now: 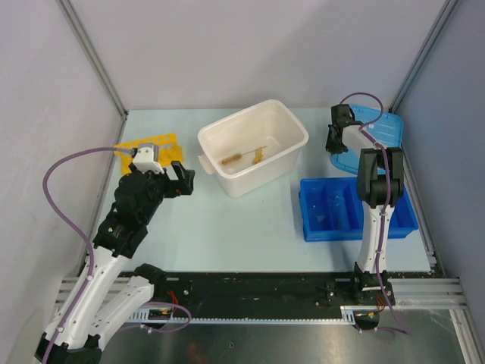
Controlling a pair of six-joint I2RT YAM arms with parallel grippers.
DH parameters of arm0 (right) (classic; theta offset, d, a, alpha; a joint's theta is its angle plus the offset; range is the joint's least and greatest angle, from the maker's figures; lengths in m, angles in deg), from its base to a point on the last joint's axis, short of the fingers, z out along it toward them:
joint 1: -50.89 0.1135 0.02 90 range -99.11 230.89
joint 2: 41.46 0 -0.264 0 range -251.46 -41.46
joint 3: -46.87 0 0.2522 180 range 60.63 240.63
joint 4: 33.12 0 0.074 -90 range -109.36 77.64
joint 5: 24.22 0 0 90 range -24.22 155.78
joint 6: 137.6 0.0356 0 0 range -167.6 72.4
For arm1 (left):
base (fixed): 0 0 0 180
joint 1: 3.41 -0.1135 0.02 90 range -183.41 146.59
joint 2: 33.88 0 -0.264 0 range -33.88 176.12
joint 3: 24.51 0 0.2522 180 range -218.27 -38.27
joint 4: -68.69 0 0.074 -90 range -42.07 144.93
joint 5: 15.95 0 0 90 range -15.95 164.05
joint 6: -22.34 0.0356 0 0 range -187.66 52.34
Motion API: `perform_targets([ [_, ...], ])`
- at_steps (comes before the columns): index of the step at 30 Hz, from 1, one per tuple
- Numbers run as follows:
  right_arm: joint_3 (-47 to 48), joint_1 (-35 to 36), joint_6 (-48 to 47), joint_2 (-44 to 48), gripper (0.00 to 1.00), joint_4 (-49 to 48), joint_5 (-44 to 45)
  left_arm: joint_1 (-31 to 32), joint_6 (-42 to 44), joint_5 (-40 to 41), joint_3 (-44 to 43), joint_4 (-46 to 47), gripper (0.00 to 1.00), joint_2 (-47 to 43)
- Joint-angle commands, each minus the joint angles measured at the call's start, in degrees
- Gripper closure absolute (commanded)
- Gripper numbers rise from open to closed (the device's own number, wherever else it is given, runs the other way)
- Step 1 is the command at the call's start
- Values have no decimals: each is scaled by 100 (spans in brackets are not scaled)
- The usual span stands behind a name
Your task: Organize the chemistry lab equipment
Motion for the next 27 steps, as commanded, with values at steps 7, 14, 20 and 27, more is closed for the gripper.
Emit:
perform_targets([
  [7,-307,-26,33,443,100,-489,-395,-28,103,-166,-98,106,1,-38],
  [14,-782,-3,2,1319,100,-1039,-229,-29,130,-208,-93,108,2,-50],
  [20,-980,37,-131,1874,100,-1296,33,-39,144,-255,-96,104,2,-67],
  [27,-1140,112,-217,2426,100,-1325,62,-55,124,-214,-79,102,3,-89],
])
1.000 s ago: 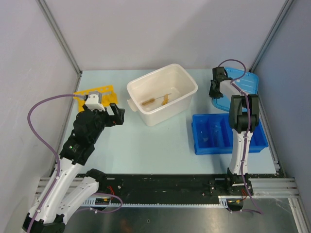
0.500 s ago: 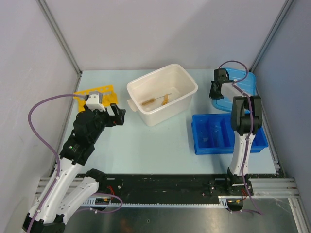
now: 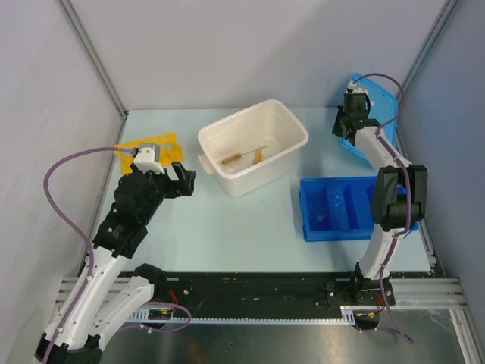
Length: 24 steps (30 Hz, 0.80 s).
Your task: Organize the chemistry lab equipment
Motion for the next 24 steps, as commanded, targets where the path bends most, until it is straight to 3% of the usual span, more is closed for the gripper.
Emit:
perform_targets([
  [1,-103,95,-159,593,100,-323,186,-51,73,-47,-79,107,3,-72],
  [13,23,563,-266,1874,100,141,-98,-60,160,-388,-91,248,6,-6],
  [17,98,828,-277,2487,100,397,-523,-62,587,-1449,-83,659,7,100],
  [20,85,1079,-360,2901,100,577,-818,-19,1153,-2413,-146,1028,14,217],
  [24,12,1440,-414,3445,100,823,-1394,146,2034,-2948,-541,1304,16,446],
])
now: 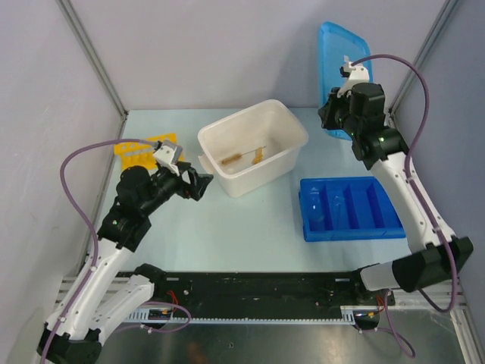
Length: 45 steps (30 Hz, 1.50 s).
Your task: Organize the chemistry lab equipment
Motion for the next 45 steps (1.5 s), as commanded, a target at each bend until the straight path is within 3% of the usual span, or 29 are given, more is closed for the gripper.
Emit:
perform_targets([
  [1,151,381,-212,672,100,178,-734,205,1608,-1168,-630,682,16,206],
  [8,64,1213,-356,1294,100,644,-1441,767,4787,-954,-1378,714,14,504],
  [15,-52,1716,-514,1679,100,1188,-2054,1776,7208,-141,-1769,704,8,718],
  [19,-62,2157,-599,1781,100,1414,-2102,2265,8159,212,-1795,709,7,859],
  [27,15,3021,-795,1746,100,1772,-1758,3037,9004,520,-1925,701,5,1267],
  [35,167,3630,-855,1568,100,1940,-1306,3243,9176,662,-1667,670,8,1354],
  [38,224,3685,-867,1546,100,1913,-1253,3302,9014,638,-1531,610,16,1343],
  [45,330,3705,-1135,1554,100,1840,-1285,3496,8663,731,-1395,533,48,1379],
])
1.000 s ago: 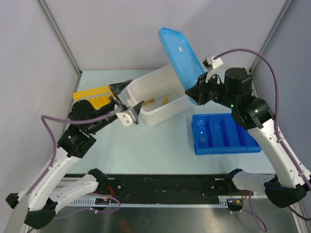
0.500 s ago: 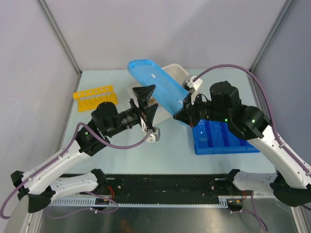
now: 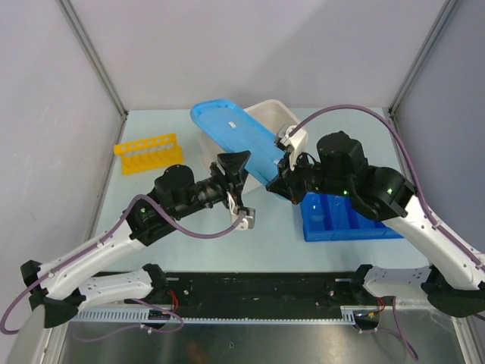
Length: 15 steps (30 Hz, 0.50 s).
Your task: Organize the chemistry lab equipment
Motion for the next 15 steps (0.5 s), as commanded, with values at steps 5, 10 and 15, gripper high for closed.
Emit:
perform_targets([
  [5,306,38,-651,32,100,-359,243,253,-234,333,84,119,69,1],
  [10,265,39,-860,117,100,-656,556,265,-550,334,-7,125,84,-54],
  [15,84,27,-1080,316,96,-1169,900,265,-778,325,-124,155,98,-88],
])
